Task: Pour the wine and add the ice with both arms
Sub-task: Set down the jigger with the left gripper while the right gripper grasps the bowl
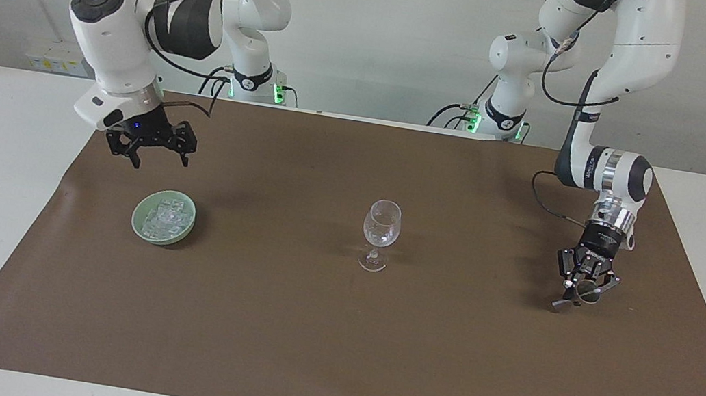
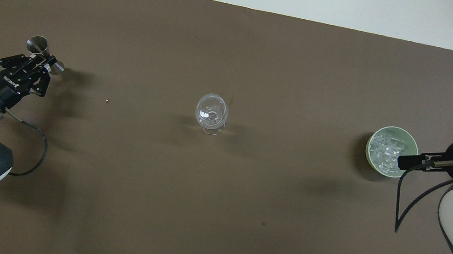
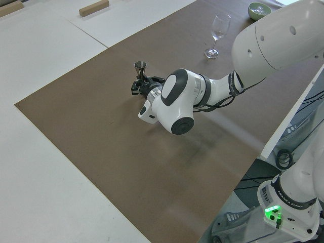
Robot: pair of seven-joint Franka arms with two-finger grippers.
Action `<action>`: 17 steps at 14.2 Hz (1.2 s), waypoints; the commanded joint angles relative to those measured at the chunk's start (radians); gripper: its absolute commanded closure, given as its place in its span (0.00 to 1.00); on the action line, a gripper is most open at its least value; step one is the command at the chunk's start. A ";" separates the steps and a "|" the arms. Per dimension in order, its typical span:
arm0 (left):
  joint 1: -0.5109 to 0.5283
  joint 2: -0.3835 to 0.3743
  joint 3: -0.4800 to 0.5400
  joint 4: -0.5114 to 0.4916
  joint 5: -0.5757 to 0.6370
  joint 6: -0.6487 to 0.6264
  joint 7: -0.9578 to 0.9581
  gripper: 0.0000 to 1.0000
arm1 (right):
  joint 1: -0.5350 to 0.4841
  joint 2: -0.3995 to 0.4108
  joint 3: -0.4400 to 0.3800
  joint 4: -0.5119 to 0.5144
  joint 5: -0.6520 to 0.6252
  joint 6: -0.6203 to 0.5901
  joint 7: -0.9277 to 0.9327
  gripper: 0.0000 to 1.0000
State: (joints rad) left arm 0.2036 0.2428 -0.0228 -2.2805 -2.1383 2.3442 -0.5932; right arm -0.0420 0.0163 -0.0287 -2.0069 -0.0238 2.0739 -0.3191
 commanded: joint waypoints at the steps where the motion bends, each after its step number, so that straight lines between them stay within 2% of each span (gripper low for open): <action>1: 0.019 0.013 -0.008 0.003 -0.020 -0.014 -0.010 1.00 | -0.013 0.071 0.007 -0.007 -0.027 0.090 -0.035 0.00; 2: 0.025 0.013 -0.008 -0.001 -0.020 -0.014 -0.011 1.00 | -0.015 0.105 0.007 -0.007 -0.031 0.130 -0.034 0.00; 4: 0.028 0.012 -0.008 -0.004 -0.020 -0.013 -0.013 0.79 | -0.016 0.140 0.007 -0.007 -0.067 0.167 -0.034 0.00; 5: 0.025 0.012 -0.008 -0.004 -0.020 -0.007 -0.011 0.77 | -0.016 0.146 0.007 -0.007 -0.068 0.169 -0.028 0.00; 6: 0.025 0.012 -0.006 -0.004 -0.020 0.001 -0.013 0.67 | -0.015 0.154 0.007 -0.012 -0.068 0.170 -0.020 0.00; 8: 0.030 0.012 -0.003 -0.005 -0.017 0.001 -0.014 0.16 | -0.013 0.159 0.007 -0.036 -0.068 0.207 -0.020 0.00; 9: 0.037 0.012 -0.003 -0.008 -0.017 0.003 -0.014 0.06 | -0.012 0.160 0.007 -0.047 -0.068 0.227 -0.011 0.00; 11: 0.040 0.007 -0.002 -0.014 -0.015 0.016 -0.016 0.03 | -0.007 0.163 0.009 -0.053 -0.068 0.239 0.008 0.00; 13: 0.031 0.000 -0.003 -0.017 -0.012 0.085 -0.014 0.01 | -0.002 0.178 0.009 -0.053 -0.068 0.261 0.026 0.00; 17: -0.029 -0.037 -0.005 -0.017 -0.011 0.234 -0.017 0.00 | -0.004 0.183 0.009 -0.082 -0.068 0.304 0.031 0.17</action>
State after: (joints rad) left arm 0.2144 0.2450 -0.0301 -2.2831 -2.1421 2.5079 -0.6010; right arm -0.0432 0.2003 -0.0237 -2.0590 -0.0781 2.3328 -0.3171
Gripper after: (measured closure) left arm 0.000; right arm 0.119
